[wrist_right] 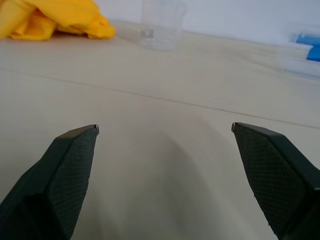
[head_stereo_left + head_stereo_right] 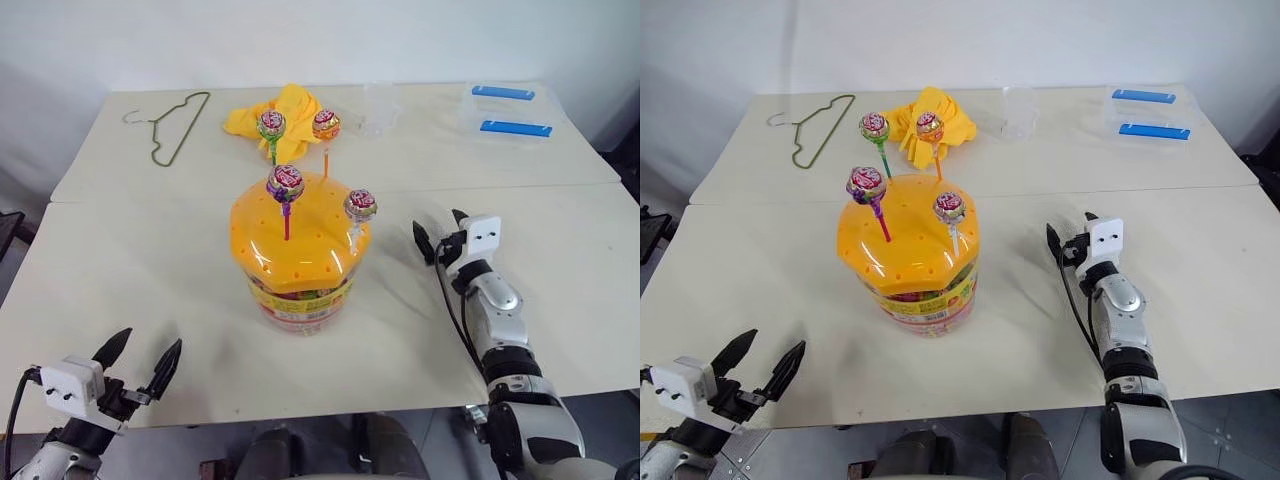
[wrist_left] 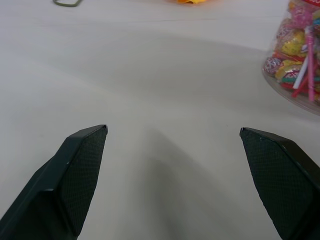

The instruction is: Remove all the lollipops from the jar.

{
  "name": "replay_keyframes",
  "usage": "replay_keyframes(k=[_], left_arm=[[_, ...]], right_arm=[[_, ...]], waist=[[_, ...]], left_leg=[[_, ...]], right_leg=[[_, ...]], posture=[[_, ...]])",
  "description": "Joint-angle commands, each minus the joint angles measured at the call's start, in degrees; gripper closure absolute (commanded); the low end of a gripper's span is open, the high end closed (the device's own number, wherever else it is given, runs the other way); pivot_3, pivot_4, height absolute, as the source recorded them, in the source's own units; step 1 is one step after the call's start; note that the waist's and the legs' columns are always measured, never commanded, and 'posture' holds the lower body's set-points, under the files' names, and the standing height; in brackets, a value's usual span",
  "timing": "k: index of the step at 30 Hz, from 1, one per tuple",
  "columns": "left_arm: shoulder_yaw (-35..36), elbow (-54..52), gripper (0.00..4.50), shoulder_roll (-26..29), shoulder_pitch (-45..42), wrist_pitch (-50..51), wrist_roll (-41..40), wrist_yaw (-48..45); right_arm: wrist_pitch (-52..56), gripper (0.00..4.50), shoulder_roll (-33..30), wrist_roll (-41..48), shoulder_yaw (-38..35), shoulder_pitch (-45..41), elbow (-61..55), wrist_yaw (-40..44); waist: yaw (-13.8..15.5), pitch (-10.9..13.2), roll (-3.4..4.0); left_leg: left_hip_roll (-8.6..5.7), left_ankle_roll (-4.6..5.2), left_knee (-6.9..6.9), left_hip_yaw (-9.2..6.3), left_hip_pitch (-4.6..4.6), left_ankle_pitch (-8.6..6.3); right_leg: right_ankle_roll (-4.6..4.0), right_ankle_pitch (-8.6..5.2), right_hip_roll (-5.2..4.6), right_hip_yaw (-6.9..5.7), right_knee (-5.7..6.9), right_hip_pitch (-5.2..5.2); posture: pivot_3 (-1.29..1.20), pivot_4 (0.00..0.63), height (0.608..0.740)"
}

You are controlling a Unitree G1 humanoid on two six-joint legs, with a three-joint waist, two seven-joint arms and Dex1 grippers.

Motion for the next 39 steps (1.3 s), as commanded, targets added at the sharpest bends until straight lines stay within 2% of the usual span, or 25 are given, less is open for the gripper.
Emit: replay_keyframes(k=[1, 5, 6, 8, 9, 11, 15, 17, 20, 23, 31, 36, 39], left_arm=[[0.7, 0.5, 0.0, 1.2, 0.0, -1.0, -0.7, -1.2], [1.9, 1.6, 0.0, 3.4, -2.3, 0.7, -4.3, -3.5], [2.2, 2.7, 0.0, 5.8, -2.8, 1.6, -3.1, -4.2], [5.0, 5.8, 0.0, 11.8, -5.3, 5.9, -7.9, -8.4], [7.0, 7.5, 0.0, 13.9, -7.0, 6.6, -11.2, -10.8], [12.6, 11.6, 0.0, 21.6, -12.8, 12.4, -20.6, -15.9], [16.4, 16.4, 0.0, 33.0, -17.1, 23.4, -28.3, -24.5], [18.4, 19.0, 0.0, 36.3, -19.1, 27.5, -31.8, -28.2], [20.4, 22.4, 0.0, 40.5, -21.8, 34.0, -36.4, -34.0], [18.5, 22.2, 0.0, 41.1, -25.5, 34.1, -35.9, -36.8], [1.4, 10.1, 0.0, 35.8, -44.7, 33.1, -35.5, -35.1], [-7.8, 7.2, 0.0, 30.8, -57.5, 32.0, -33.5, -32.4], [-13.3, 8.9, 0.0, 28.0, -64.3, 32.4, -31.3, -32.1]], right_arm=[[-2.8, 0.02, -1.3, 1.9, -0.4, 0.0, -1.9, 3.4], [-1.5, 0.02, -2.2, 7.3, -1.0, 0.7, -4.8, 12.4], [0.6, 0.02, -3.3, 8.8, -0.9, 1.6, -6.9, 15.1], [7.8, 0.02, -6.0, 15.2, -2.2, 4.4, -14.7, 20.6], [11.7, 0.02, -7.5, 18.3, -2.8, 5.7, -18.5, 22.9], [20.3, 0.02, -13.1, 30.6, -7.6, 9.1, -28.7, 31.9], [35.8, 0.02, -21.5, 45.9, -13.0, 14.4, -42.8, 37.2], [42.9, 0.02, -25.1, 52.3, -14.9, 17.2, -48.6, 38.5], [42.9, 0.02, -26.4, 53.7, -18.2, 23.2, -58.1, 40.5], [38.7, 0.02, -26.8, 50.0, -19.4, 29.6, -63.0, 48.1], [36.8, 0.02, -24.1, 49.7, -20.8, 34.2, -65.9, 46.9], [42.9, 0.02, -22.7, 62.5, -21.9, 33.5, -72.8, 32.5], [41.1, 0.02, -21.8, 62.4, -20.5, 31.9, -76.3, 32.7]], waist=[[0.0, 0.0, 0.0], [0.1, 0.0, 0.0], [0.1, 0.0, 0.0], [0.6, 0.0, 0.01], [0.6, 0.0, 0.03], [1.3, 0.1, 0.12], [1.4, 0.1, 0.27], [1.1, 0.1, 0.3], [0.7, 0.1, 0.28], [1.2, 0.1, 0.28], [2.8, 0.1, 0.22], [2.9, 0.1, 0.24], [2.9, 0.1, 0.19]], left_leg=[[0.0, 0.0, 0.0, 0.0, 0.0, 0.0], [0.0, 0.01, 0.0, -0.02, 0.0, -0.01], [0.0, 0.01, 0.0, -0.02, 0.0, -0.01], [0.0, 0.01, 0.01, -0.11, -0.02, 0.0], [0.03, 0.0, 0.03, -0.15, -0.03, 0.0], [0.02, 0.0, 0.04, -0.17, -0.05, -0.01], [0.02, 0.02, 0.07, -0.24, -0.09, -0.02], [0.02, 0.03, -0.02, -0.22, 0.01, -0.1], [0.11, -0.04, -0.11, -0.22, 0.02, -0.14], [0.1, -0.07, -0.09, -0.18, 0.0, -0.15], [-0.07, 0.03, 0.06, -0.13, 0.09, -0.1], [-0.09, 0.0, 0.06, -0.1, 0.08, -0.08], [-0.06, -0.06, 0.12, -0.05, 0.09, -0.04]], right_leg=[[0.0, 0.0, 0.0, 0.0, 0.0, 0.0], [0.0, 0.0, 0.0, -0.01, -0.01, 0.0], [0.0, 0.0, 0.0, -0.01, -0.01, 0.0], [0.0, 0.0, -0.01, -0.05, 0.03, 0.0], [-0.01, -0.01, -0.01, -0.08, 0.05, 0.0], [-0.02, -0.01, -0.03, -0.08, 0.03, 0.0], [-0.01, 0.0, -0.06, -0.13, -0.06, 0.03], [-0.02, -0.01, -0.07, -0.12, -0.11, 0.09], [-0.04, -0.02, 0.0, -0.19, -0.15, 0.07], [-0.03, -0.02, 0.05, -0.22, -0.18, 0.06], [0.19, 0.11, -0.07, -0.09, -0.26, 0.27], [0.19, 0.11, 0.02, -0.15, -0.21, 0.22], [0.2, 0.12, 0.16, -0.16, -0.19, 0.23]], posture=[[0.0, 0.15, 0.74], [0.0, 0.15, 0.74], [0.0, 0.15, 0.74], [0.0, 0.15, 0.74], [0.0, 0.15, 0.74], [0.0, 0.15, 0.74], [0.0, 0.15, 0.74], [0.0, 0.15, 0.74], [0.0, 0.15, 0.74], [0.0, 0.15, 0.74], [0.0, 0.15, 0.74], [0.0, 0.15, 0.74], [0.0, 0.15, 0.74]])
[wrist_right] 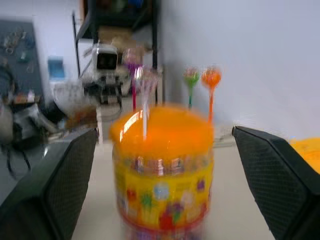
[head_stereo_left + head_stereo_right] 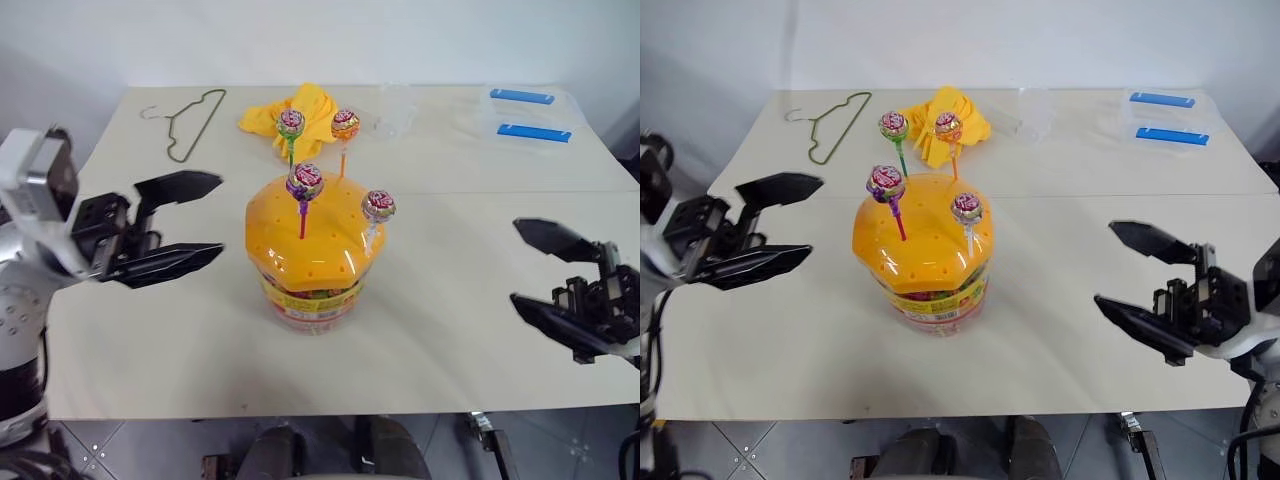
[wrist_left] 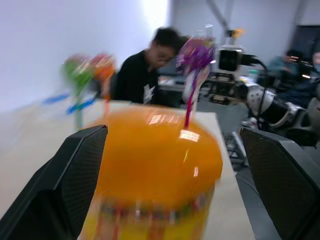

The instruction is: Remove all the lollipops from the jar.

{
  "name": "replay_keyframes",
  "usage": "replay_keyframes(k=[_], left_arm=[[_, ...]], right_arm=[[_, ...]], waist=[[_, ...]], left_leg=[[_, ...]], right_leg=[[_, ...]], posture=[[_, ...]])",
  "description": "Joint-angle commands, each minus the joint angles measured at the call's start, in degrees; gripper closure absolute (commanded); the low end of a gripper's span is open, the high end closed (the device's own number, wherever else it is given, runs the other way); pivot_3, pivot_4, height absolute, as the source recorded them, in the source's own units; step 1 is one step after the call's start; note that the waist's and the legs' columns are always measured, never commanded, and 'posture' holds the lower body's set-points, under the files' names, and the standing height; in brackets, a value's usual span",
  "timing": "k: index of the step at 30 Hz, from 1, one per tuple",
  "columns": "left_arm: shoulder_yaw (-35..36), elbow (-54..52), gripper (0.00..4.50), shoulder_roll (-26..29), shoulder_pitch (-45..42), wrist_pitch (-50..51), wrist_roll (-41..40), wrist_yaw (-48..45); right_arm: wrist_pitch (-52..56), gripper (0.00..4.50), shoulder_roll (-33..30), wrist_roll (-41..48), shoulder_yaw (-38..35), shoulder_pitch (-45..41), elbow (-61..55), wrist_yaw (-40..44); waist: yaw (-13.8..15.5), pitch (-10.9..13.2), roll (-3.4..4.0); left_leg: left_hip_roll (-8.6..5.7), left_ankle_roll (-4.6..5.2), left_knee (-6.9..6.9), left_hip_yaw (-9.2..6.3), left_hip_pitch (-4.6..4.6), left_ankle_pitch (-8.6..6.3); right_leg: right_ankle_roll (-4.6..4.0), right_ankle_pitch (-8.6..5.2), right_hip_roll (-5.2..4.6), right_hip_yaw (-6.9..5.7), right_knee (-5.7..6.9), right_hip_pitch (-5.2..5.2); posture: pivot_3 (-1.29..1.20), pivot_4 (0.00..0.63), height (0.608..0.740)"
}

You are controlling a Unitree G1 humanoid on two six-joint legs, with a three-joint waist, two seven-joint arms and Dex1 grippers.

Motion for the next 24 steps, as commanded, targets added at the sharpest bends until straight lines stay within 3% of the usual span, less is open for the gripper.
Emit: replay_keyframes(k=[1, 9, 10, 13, 19, 24], left_arm=[[-5.4, 0.6, 0.0, -2.4, -6.3, 0.7, 1.7, 0.7], [-13.1, 0.7, 0.0, -8.7, -13.0, 4.4, 3.5, 3.9], [-13.3, 0.7, 0.18, -9.2, -13.2, 5.2, 3.2, 4.4], [-13.4, 0.5, 0.88, -9.9, -13.3, 6.5, 2.9, 4.8], [-11.6, 0.1, 2.79, -10.1, -13.2, 7.7, 1.2, 4.7], [-7.1, 1.2, 4.35, -12.5, -15.4, 9.6, -5.7, 8.6]], right_arm=[[-1.8, 0.02, 0.8, 0.7, 0.6, -2.0, -5.0, 0.2], [-4.7, 0.02, 2.3, -5.9, 4.0, -1.9, -4.6, 2.1], [-5.0, 0.0, 2.9, -6.3, 4.2, -1.7, -4.8, 1.6], [-5.6, 0.0, 3.8, -6.9, 4.5, -1.2, -5.3, 0.8], [-6.0, 0.0, 4.3, -7.7, 4.3, -1.1, -4.7, -0.1], [-6.0, 0.0, 4.3, -8.0, 4.3, -1.7, -3.3, -0.2]], waist=[[0.1, 0.0, -0.04], [0.3, 0.0, -0.08], [0.3, 0.1, -0.09], [0.3, 0.0, -0.09], [0.4, 0.0, -0.09], [0.3, 0.1, -0.1]], left_leg=[[0.01, -0.03, 0.03, 0.02, -0.01, 0.02], [0.04, 0.01, 0.06, 0.08, -0.03, 0.06], [0.03, 0.02, 0.07, 0.07, -0.03, 0.06], [0.03, 0.02, 0.07, 0.07, -0.03, 0.07], [0.03, 0.03, 0.14, -0.01, -0.02, 0.07], [0.05, 0.03, 0.14, -0.02, -0.02, 0.07]], right_leg=[[0.0, 0.0, 0.13, -0.05, 0.0, 0.01], [0.03, 0.02, 0.42, 0.07, 0.01, 0.01], [0.05, 0.02, 0.42, 0.09, 0.01, 0.01], [0.06, 0.03, 0.41, 0.12, 0.01, 0.01], [0.08, 0.04, 0.4, 0.1, 0.0, 0.08], [0.08, 0.04, 0.41, 0.11, -0.01, 0.08]], posture=[[0.0, 0.15, 0.74], [0.0, 0.15, 0.74], [0.0, 0.15, 0.74], [0.0, 0.15, 0.74], [0.0, 0.15, 0.74], [0.0, 0.15, 0.74]])
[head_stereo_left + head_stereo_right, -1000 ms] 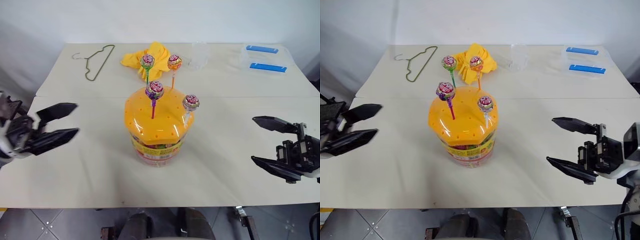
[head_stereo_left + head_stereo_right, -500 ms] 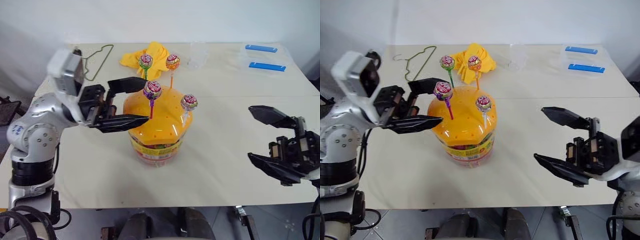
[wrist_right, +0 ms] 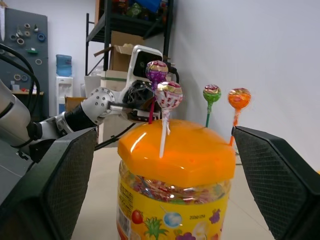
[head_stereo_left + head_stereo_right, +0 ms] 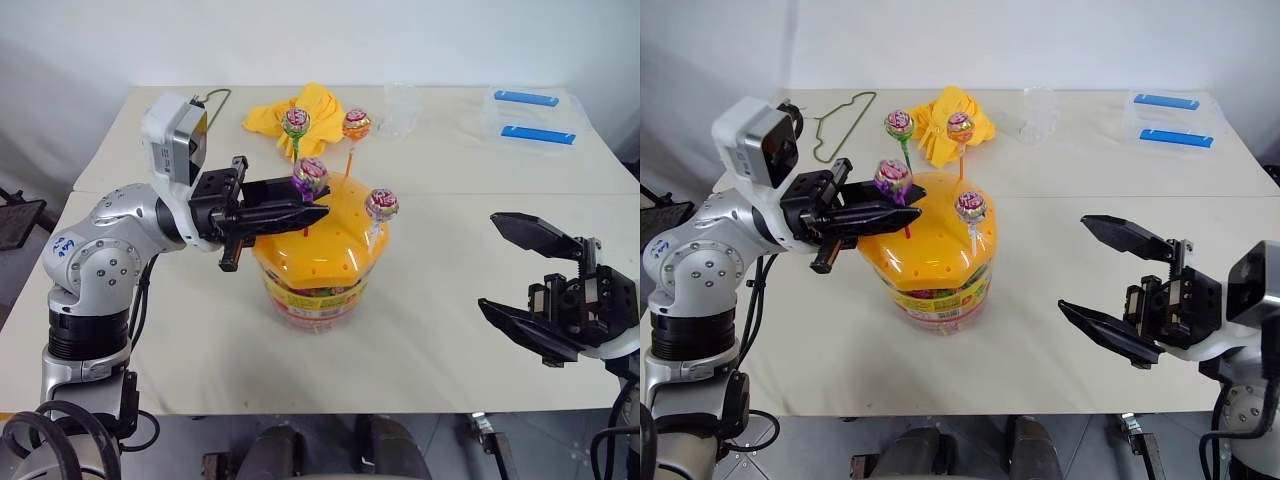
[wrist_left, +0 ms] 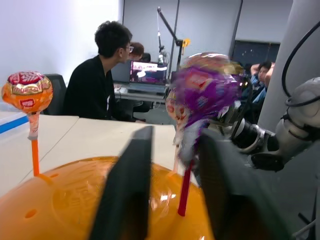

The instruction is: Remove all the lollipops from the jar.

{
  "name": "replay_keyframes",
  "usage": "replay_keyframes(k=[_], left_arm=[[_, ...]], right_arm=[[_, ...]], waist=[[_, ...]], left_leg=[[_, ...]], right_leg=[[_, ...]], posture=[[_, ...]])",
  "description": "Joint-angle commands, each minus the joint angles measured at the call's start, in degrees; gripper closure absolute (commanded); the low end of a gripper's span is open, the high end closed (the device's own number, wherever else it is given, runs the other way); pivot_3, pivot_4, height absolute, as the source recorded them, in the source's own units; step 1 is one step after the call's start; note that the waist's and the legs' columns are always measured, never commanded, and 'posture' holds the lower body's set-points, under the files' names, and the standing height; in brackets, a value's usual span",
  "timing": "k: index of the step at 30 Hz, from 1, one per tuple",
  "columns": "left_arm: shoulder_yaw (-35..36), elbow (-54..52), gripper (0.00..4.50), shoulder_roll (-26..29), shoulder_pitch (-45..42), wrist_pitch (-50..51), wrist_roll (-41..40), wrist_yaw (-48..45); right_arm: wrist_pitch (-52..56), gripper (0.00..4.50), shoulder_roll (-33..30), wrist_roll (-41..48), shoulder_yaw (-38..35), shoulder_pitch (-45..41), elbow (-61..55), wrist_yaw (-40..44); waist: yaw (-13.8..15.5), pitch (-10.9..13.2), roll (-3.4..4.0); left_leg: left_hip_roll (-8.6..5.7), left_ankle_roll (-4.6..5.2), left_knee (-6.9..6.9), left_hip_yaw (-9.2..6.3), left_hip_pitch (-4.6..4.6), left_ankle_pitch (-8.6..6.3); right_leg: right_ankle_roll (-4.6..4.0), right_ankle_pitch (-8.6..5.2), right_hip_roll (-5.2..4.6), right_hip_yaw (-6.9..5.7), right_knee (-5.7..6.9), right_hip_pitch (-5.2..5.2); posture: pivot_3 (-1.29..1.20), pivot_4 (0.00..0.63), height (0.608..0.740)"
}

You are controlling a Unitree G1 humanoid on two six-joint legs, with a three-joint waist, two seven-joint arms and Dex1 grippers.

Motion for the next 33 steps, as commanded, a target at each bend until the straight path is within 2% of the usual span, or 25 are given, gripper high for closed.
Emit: replay_keyframes(k=[1, 4, 6, 7, 9, 11, 15, 17, 19, 23, 26, 30, 33], left_arm=[[5.7, -0.2, 4.46, -1.6, -3.0, 1.4, -8.1, 4.1], [12.0, 3.1, 4.46, -1.1, -4.4, 4.1, -17.2, 9.4], [16.5, 5.9, 4.46, 1.1, -3.6, 6.0, -22.0, 12.4], [18.9, 7.3, 4.46, 3.5, -1.8, 6.5, -21.7, 12.6], [22.5, 8.8, 4.46, 9.8, 4.6, 7.4, -17.5, 10.0], [26.8, 12.7, 4.46, 16.8, 16.0, 5.1, -8.5, 7.7], [29.7, 20.4, 4.46, 22.8, 35.8, -1.9, 6.8, 5.0], [29.2, 21.1, 4.46, 23.2, 44.5, -2.9, 10.8, 2.3], [29.2, 19.3, 4.46, 22.1, 51.8, -0.5, 12.6, 3.5], [29.2, 18.0, 4.46, 17.0, 54.6, -3.2, 16.8, 10.0], [28.1, 16.1, 4.46, 14.8, 55.8, -3.8, 19.3, 12.4], [29.4, 15.9, 3.43, 13.9, 55.9, -3.0, 20.5, 14.3], [31.2, 17.7, 2.57, 16.0, 55.3, -4.8, 21.1, 11.8]], right_arm=[[-0.9, 0.0, 0.1, 0.4, -0.4, -0.9, 0.4, -0.5], [-0.4, 0.0, -0.4, 1.1, -0.3, -2.7, 2.0, -0.4], [-0.3, 0.0, -0.5, 1.3, -0.3, -4.3, 3.3, -0.4], [-0.2, 0.0, -0.5, 1.0, -0.1, -5.3, 4.0, -0.5], [-0.9, 0.0, -0.5, 0.0, 0.1, -6.8, 5.2, 0.1], [-1.9, 0.0, -1.1, -2.4, 1.1, -7.4, 6.4, 2.4], [-3.6, 0.0, -2.4, -6.3, 2.9, -7.1, 9.4, 7.9], [-4.1, 0.0, -3.2, -8.0, 3.9, -7.0, 10.8, 10.5], [-4.8, 0.0, -4.3, -10.0, 5.1, -6.7, 12.3, 13.7], [-5.9, 0.0, -5.4, -11.9, 6.2, -6.0, 14.2, 17.8], [-6.6, 0.0, -5.2, -12.5, 6.2, -5.6, 15.2, 19.2], [-7.3, 0.0, -5.4, -12.4, 5.1, -4.2, 15.5, 21.1], [-7.2, 0.0, -5.3, -11.4, 3.8, -3.7, 14.9, 20.7]], waist=[[0.0, 0.0, -0.01], [-0.1, 0.0, -0.02], [-0.4, 0.0, -0.02], [-0.5, 0.0, -0.02], [-1.3, 0.0, 0.01], [-1.8, 0.0, 0.04], [-1.6, 0.0, 0.01], [-1.4, 0.0, -0.03], [-0.9, 0.0, -0.17], [0.2, 0.0, -0.24], [-0.1, 0.0, -0.25], [-0.3, 0.0, -0.18], [-0.3, -0.1, -0.17]], left_leg=[[0.0, 0.0, 0.0, -0.01, 0.0, 0.0], [0.03, 0.0, 0.02, -0.02, 0.0, 0.0], [0.04, -0.01, 0.01, -0.03, 0.02, 0.0], [0.06, -0.03, 0.01, -0.03, 0.04, 0.0], [0.09, -0.07, -0.04, -0.03, 0.06, 0.01], [0.08, -0.1, -0.2, -0.01, 0.13, 0.01], [0.05, -0.15, -0.28, 0.02, 0.08, -0.02], [0.02, -0.11, -0.28, 0.02, 0.06, -0.06], [0.0, -0.03, -0.25, -0.06, 0.02, -0.11], [-0.1, 0.04, -0.23, -0.21, -0.01, -0.18], [-0.12, 0.03, -0.23, -0.25, 0.0, -0.18], [-0.11, 0.0, -0.29, -0.2, 0.04, -0.2], [-0.09, -0.03, -0.29, -0.19, 0.08, -0.18]], right_leg=[[0.0, 0.0, -0.01, 0.0, 0.0, 0.0], [0.0, 0.0, -0.05, 0.01, 0.0, 0.0], [0.0, 0.0, -0.22, 0.0, 0.01, 0.0], [0.0, 0.0, -0.25, 0.01, 0.01, -0.01], [-0.02, -0.01, -0.21, -0.01, 0.01, -0.01], [-0.07, -0.04, 0.1, 0.0, 0.01, -0.04], [-0.09, -0.05, 0.32, -0.02, 0.02, -0.3], [-0.09, -0.05, 0.22, 0.05, -0.01, -0.3], [-0.09, -0.05, -0.1, 0.2, -0.05, -0.28], [-0.1, -0.05, -0.52, 0.22, -0.16, -0.27], [-0.1, -0.05, -0.58, 0.22, -0.24, -0.25], [-0.14, -0.07, -0.57, 0.22, -0.1, -0.31], [-0.17, -0.09, -0.57, 0.22, -0.07, -0.31]], posture=[[0.0, 0.15, 0.74], [0.0, 0.15, 0.74], [0.0, 0.15, 0.74], [0.0, 0.15, 0.74], [0.0, 0.15, 0.74], [0.0, 0.15, 0.74], [0.0, 0.15, 0.74], [0.0, 0.15, 0.74], [0.0, 0.15, 0.74], [0.0, 0.15, 0.74], [0.0, 0.15, 0.74], [0.0, 0.15, 0.74], [0.0, 0.15, 0.74]])
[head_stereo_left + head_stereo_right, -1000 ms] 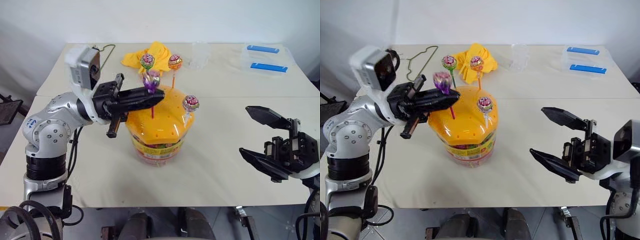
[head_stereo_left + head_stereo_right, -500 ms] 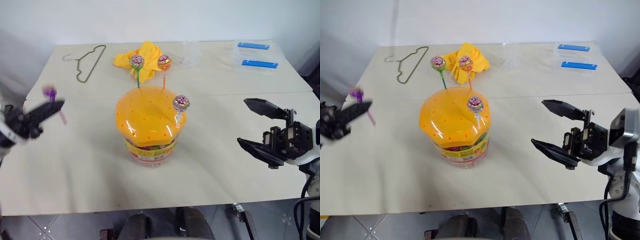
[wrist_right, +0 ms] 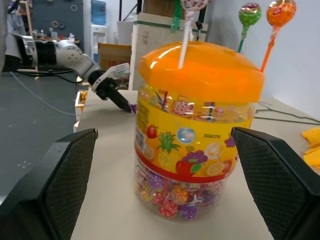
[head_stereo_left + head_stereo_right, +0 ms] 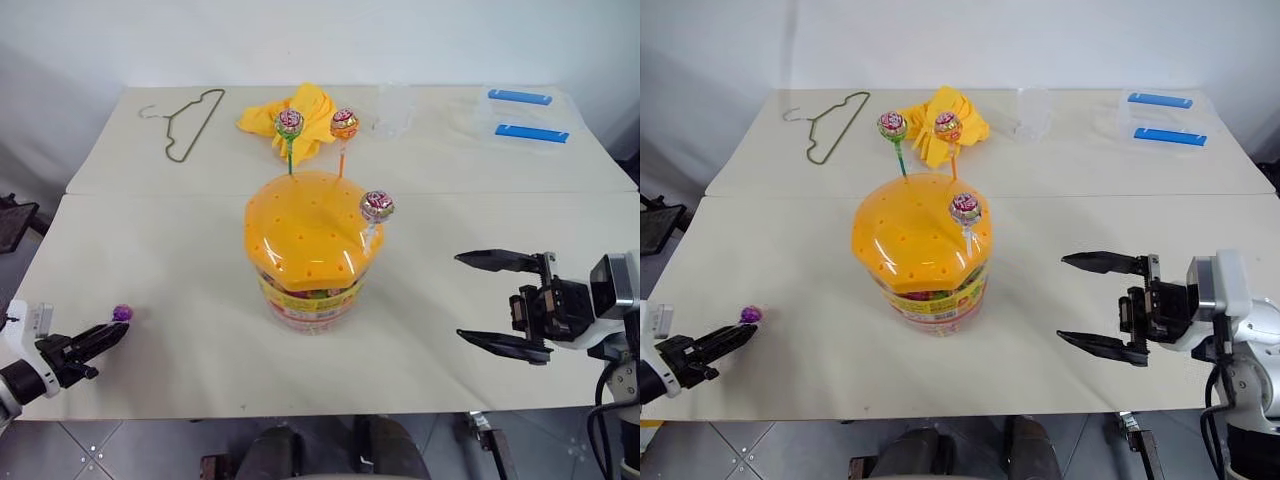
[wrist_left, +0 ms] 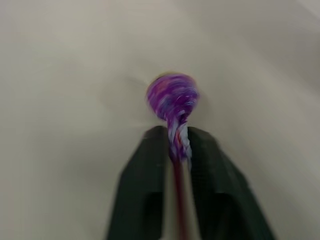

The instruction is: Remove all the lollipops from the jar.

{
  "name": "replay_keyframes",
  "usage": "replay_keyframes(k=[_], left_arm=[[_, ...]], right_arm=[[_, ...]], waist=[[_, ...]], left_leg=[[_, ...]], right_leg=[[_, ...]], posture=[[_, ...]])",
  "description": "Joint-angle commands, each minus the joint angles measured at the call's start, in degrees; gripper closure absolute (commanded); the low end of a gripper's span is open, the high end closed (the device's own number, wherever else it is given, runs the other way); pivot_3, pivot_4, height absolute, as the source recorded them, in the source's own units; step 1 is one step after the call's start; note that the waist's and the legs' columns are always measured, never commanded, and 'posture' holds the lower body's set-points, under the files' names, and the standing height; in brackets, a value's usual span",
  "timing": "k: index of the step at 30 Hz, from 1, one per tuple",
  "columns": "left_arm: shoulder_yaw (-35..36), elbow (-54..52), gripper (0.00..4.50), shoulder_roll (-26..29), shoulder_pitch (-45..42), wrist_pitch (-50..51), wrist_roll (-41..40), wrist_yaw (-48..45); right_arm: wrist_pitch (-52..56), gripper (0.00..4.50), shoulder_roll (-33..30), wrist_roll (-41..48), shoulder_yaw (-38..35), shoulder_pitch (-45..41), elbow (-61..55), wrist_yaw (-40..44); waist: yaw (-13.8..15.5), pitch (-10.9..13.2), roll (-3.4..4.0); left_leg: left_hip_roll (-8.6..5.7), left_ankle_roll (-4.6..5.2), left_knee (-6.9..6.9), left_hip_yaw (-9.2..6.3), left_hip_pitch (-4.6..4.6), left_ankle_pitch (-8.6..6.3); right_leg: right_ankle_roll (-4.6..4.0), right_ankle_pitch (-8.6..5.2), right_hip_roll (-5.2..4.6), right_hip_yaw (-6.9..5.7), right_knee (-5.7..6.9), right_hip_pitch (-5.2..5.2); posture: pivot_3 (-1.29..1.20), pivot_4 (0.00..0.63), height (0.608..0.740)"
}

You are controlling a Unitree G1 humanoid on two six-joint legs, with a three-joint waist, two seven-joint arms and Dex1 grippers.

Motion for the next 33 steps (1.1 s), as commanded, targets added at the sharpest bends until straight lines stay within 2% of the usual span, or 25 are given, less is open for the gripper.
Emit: replay_keyframes(k=[1, 3, 6, 8, 12, 15, 18, 20, 22, 28, 31, 33], left_arm=[[3.8, 2.8, 2.23, 3.0, -0.2, -3.1, 2.2, -2.1], [5.8, 5.1, 1.67, 5.7, -1.4, -4.6, 1.4, -6.9], [8.5, 6.7, 1.67, 10.7, -1.7, -8.7, 0.6, -18.4], [8.7, 5.7, 1.67, 13.7, -1.8, -15.6, 1.4, -29.0], [3.1, 4.2, 1.67, 15.6, -15.1, -14.0, -2.5, -29.6], [-9.1, -1.3, 1.15, 11.3, -33.3, -10.8, -5.4, -27.7], [-16.6, 0.6, 0.35, 0.9, -50.7, -10.6, -6.0, -23.7], [-21.6, 3.2, 0.35, -5.9, -58.9, -10.9, -4.5, -23.1], [-25.0, 5.7, 0.35, -9.7, -63.7, -10.1, -3.2, -24.1], [-32.4, 12.0, 0.35, -12.2, -69.9, -10.5, 3.5, -26.0], [-32.5, 13.5, 0.89, -13.3, -72.2, -7.8, 2.6, -26.2], [-31.8, 13.6, 1.46, -13.5, -73.0, -5.9, 1.9, -26.3]], right_arm=[[-0.4, 0.0, -0.7, 2.4, -3.5, 0.4, -1.5, -0.3], [0.7, 0.0, -0.6, 4.4, -5.4, 0.4, -2.2, -2.5], [4.1, 0.0, -0.6, 9.9, -9.3, 0.6, -4.4, -8.4], [7.3, 0.0, -1.2, 15.1, -13.1, 2.7, -7.0, -11.9], [9.3, 0.0, -1.2, 19.3, -17.1, 3.4, -8.8, -17.5], [8.1, 0.0, -0.5, 19.2, -18.1, 2.1, -9.5, -20.2], [8.4, 0.0, -0.2, 20.4, -18.4, 0.5, -10.2, -23.4], [8.3, 0.0, -0.1, 20.6, -18.4, -0.1, -10.5, -24.4], [8.2, 0.0, 0.1, 20.2, -18.1, -0.2, -11.1, -24.9], [8.4, 0.0, 0.2, 19.1, -17.2, 1.7, -12.7, -25.1], [8.3, 0.0, 1.0, 19.6, -17.4, 3.3, -14.5, -26.1], [8.1, 0.0, 1.1, 19.4, -17.5, 3.8, -15.3, -26.5]], waist=[[0.0, 0.0, 0.0], [-0.1, 0.0, -0.01], [-0.2, 0.0, -0.04], [0.1, 0.0, -0.01], [0.3, 0.1, 0.12], [0.4, 0.0, 0.05], [0.4, 0.0, 0.0], [0.4, 0.0, -0.06], [0.2, 0.0, -0.07], [-0.9, 0.0, -0.12], [-0.4, 0.0, -0.13], [0.1, 0.0, -0.14]], left_leg=[[0.0, -0.01, 0.0, 0.0, 0.0, 0.0], [0.01, -0.02, 0.0, 0.0, 0.0, 0.01], [0.02, -0.04, 0.0, 0.0, -0.06, -0.01], [0.01, -0.02, -0.01, -0.01, -0.09, -0.04], [-0.05, 0.05, 0.0, -0.02, -0.08, -0.1], [-0.07, 0.11, 0.1, -0.01, -0.08, -0.08], [-0.16, 0.17, 0.17, 0.07, -0.14, -0.01], [-0.2, 0.2, 0.25, 0.14, -0.12, 0.03], [-0.28, 0.24, 0.28, 0.31, -0.13, 0.05], [-0.1, 0.3, 0.18, 0.81, -0.04, 0.03], [-0.05, 0.29, 0.3, 0.78, -0.07, 0.04], [-0.06, 0.3, 0.37, 0.78, -0.08, 0.03]], right_leg=[[0.0, 0.0, 0.0, 0.0, 0.01, 0.0], [-0.02, -0.01, 0.0, 0.0, 0.02, -0.02], [-0.04, -0.02, 0.0, -0.03, 0.03, -0.07], [-0.06, -0.03, -0.01, -0.06, 0.02, -0.08], [-0.09, -0.05, -0.08, -0.11, -0.04, -0.04], [0.01, 0.01, -0.08, -0.15, -0.06, 0.05], [0.2, 0.13, -0.05, -0.13, 0.19, 0.01], [0.21, 0.14, 0.06, -0.25, 0.36, -0.01], [0.24, 0.15, 0.32, -0.64, 0.41, -0.04], [0.25, 0.15, 0.41, -0.76, 0.32, -0.13], [0.25, 0.15, 0.42, -0.77, 0.36, -0.11], [0.27, 0.16, 0.41, -0.73, 0.36, -0.1]], posture=[[0.0, 0.15, 0.74], [0.0, 0.15, 0.74], [0.0, 0.15, 0.74], [0.0, 0.15, 0.74], [0.0, 0.15, 0.74], [0.0, 0.15, 0.74], [0.0, 0.15, 0.74], [0.0, 0.15, 0.74], [0.0, 0.15, 0.74], [0.0, 0.15, 0.74], [0.0, 0.15, 0.74], [0.0, 0.15, 0.74]])
